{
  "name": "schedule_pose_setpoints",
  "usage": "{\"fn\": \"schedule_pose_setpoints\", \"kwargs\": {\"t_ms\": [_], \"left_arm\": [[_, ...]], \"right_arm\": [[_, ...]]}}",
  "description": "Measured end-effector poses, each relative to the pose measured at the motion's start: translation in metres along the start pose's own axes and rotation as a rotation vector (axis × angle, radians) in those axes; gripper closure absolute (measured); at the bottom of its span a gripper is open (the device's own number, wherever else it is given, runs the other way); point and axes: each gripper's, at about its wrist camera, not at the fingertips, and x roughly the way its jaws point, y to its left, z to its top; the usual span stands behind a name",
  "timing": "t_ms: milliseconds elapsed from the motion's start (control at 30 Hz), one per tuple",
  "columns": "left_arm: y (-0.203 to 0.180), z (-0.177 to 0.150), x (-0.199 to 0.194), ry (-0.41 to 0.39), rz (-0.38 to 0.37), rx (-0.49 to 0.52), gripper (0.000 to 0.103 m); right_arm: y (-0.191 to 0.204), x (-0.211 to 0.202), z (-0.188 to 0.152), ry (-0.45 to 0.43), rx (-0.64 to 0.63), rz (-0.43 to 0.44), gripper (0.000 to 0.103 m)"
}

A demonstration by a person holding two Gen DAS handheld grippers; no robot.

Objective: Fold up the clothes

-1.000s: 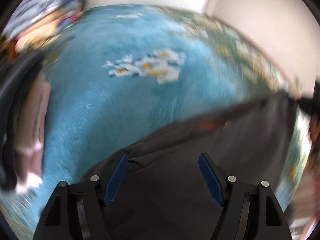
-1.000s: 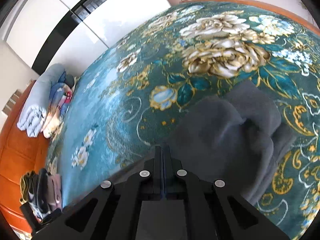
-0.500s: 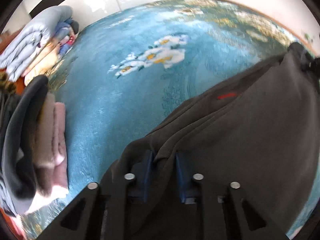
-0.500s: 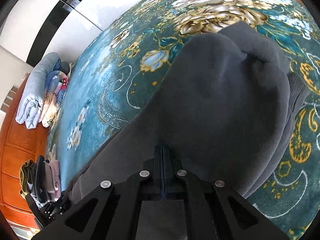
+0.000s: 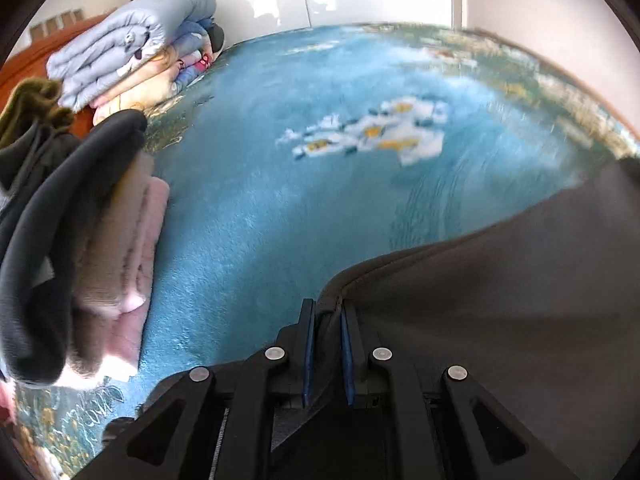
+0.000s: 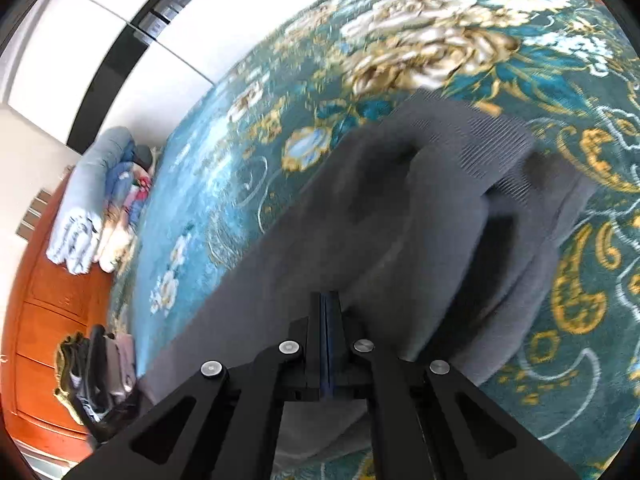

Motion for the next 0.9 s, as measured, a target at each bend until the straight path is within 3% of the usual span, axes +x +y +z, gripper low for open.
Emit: {"fn": "schedule_pose_setpoints", "kwargs": {"t_ms": [100,200,233,267,300,367,467,500,533,567,700,833,900], "left_arm": [[-0.003,-0.003,-0.009,-0.026,0.021,0.000,0.087],[0.007,-0.005,-0.028,-0.038,0.002,-0.098,0.077],[0.011,-0.006,-0.037,-0.046,-0.001,-0.142,0.071],[0.012,-0.007,-0.048,-0.066,-0.020,-0.185,0.067],[0.011,-0.009,-0.061,-0.094,-0.069,-0.223,0.065],[0.000,-0.012,-0.081,-0.136,-0.191,-0.248,0.051],[-0.034,-0.018,-0.095,-0.152,-0.366,-0.212,0.044],[-0.046,-0.020,-0.096,-0.147,-0.405,-0.197,0.044],[-0.059,-0.023,-0.092,-0.126,-0.416,-0.178,0.044],[-0.070,-0.027,-0.086,-0.100,-0.420,-0.166,0.044],[-0.081,-0.044,-0.053,0.019,-0.468,-0.259,0.044],[-0.083,-0.055,-0.046,0.031,-0.480,-0.290,0.044],[-0.085,-0.055,-0.046,0.035,-0.476,-0.291,0.044]], "right_arm": [[-0.021,-0.027,0.006,-0.068,0.021,0.001,0.100],[-0.045,-0.049,0.012,-0.120,0.059,0.001,0.079],[-0.053,-0.053,0.012,-0.125,0.075,0.002,0.066],[-0.058,-0.055,0.012,-0.124,0.084,0.011,0.064],[-0.064,-0.056,0.011,-0.123,0.093,0.020,0.064],[-0.070,-0.052,0.008,-0.112,0.104,0.052,0.064],[-0.072,-0.042,0.008,-0.106,0.133,0.123,0.061],[-0.073,-0.037,0.010,-0.110,0.151,0.148,0.057],[-0.074,-0.032,0.013,-0.115,0.170,0.174,0.040],[-0.074,-0.027,0.016,-0.119,0.190,0.199,0.030],[-0.088,-0.006,0.030,-0.124,0.346,0.263,0.029],[-0.092,-0.001,0.038,-0.138,0.417,0.310,0.029],[-0.088,-0.009,0.041,-0.157,0.370,0.278,0.060]]}}
